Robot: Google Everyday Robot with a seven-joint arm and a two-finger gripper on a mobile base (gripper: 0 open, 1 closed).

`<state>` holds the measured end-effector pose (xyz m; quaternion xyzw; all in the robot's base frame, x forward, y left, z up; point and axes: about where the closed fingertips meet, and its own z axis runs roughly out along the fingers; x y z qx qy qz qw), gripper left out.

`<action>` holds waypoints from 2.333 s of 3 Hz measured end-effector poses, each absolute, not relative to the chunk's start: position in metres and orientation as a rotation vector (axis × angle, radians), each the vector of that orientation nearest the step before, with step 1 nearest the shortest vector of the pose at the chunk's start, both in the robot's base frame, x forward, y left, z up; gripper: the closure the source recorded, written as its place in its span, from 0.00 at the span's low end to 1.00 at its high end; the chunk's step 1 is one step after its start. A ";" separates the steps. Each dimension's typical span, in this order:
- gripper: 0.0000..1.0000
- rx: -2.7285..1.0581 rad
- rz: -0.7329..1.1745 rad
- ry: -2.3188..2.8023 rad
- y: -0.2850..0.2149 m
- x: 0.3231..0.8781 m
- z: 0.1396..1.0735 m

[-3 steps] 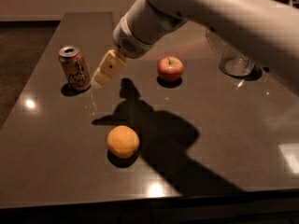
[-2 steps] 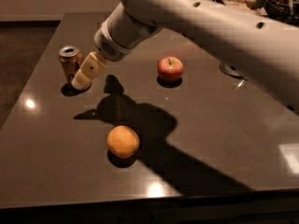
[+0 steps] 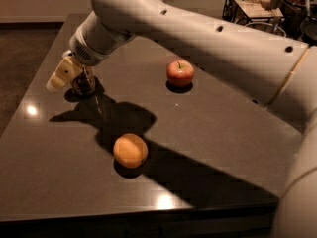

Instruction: Pick orange can

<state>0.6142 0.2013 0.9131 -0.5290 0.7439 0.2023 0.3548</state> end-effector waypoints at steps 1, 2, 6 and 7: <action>0.17 -1.370 0.552 1.914 0.222 0.620 0.910; 0.39 -1.358 0.574 1.915 0.223 0.626 0.911; 1.00 -1.434 0.662 1.765 0.175 0.628 1.003; 1.00 -1.436 0.663 1.763 0.175 0.627 1.005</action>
Offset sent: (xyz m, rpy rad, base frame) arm 0.0223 0.0186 0.0003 0.0565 0.0326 0.0029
